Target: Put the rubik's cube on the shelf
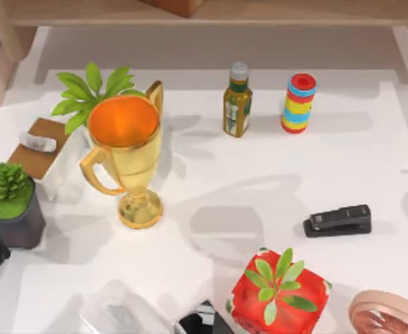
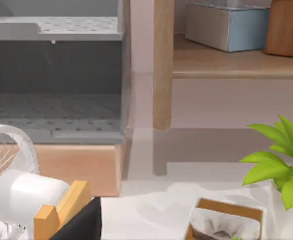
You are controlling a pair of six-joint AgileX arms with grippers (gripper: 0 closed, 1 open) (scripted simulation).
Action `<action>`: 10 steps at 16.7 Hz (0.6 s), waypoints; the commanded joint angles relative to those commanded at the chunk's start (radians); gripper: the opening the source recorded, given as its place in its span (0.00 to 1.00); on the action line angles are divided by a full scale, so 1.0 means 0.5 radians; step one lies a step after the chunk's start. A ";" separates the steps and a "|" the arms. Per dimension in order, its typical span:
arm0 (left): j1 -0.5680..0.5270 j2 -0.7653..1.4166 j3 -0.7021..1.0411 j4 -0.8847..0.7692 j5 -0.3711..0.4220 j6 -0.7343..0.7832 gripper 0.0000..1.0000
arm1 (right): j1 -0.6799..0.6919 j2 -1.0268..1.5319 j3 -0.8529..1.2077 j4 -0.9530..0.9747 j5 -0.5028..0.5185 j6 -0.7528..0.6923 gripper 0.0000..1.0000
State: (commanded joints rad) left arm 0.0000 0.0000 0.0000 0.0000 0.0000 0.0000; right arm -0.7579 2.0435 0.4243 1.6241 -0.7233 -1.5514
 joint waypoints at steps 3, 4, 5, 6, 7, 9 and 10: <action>0.000 0.000 0.000 0.000 0.000 0.000 1.00 | 0.008 0.009 0.006 -0.004 0.003 0.000 1.00; 0.000 0.000 0.000 0.000 0.000 0.000 1.00 | 0.008 0.009 0.006 -0.004 0.003 0.000 1.00; 0.000 0.000 0.000 0.000 0.000 0.000 1.00 | -0.009 -0.005 0.023 -0.023 0.014 0.012 1.00; 0.000 0.000 0.000 0.000 0.000 0.000 1.00 | -0.042 -0.031 0.058 -0.062 0.034 0.037 1.00; 0.000 0.000 0.000 0.000 0.000 0.000 1.00 | -0.088 -0.067 0.111 -0.122 0.064 0.075 1.00; 0.000 0.000 0.000 0.000 0.000 0.000 1.00 | -0.202 -0.160 0.271 -0.304 0.144 0.183 1.00; 0.000 0.000 0.000 0.000 0.000 0.000 1.00 | -0.255 -0.210 0.382 -0.430 0.191 0.254 1.00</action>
State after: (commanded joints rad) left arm 0.0000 0.0000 0.0000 0.0000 0.0000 0.0000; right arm -0.8855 1.9388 0.6151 1.4093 -0.6280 -1.4245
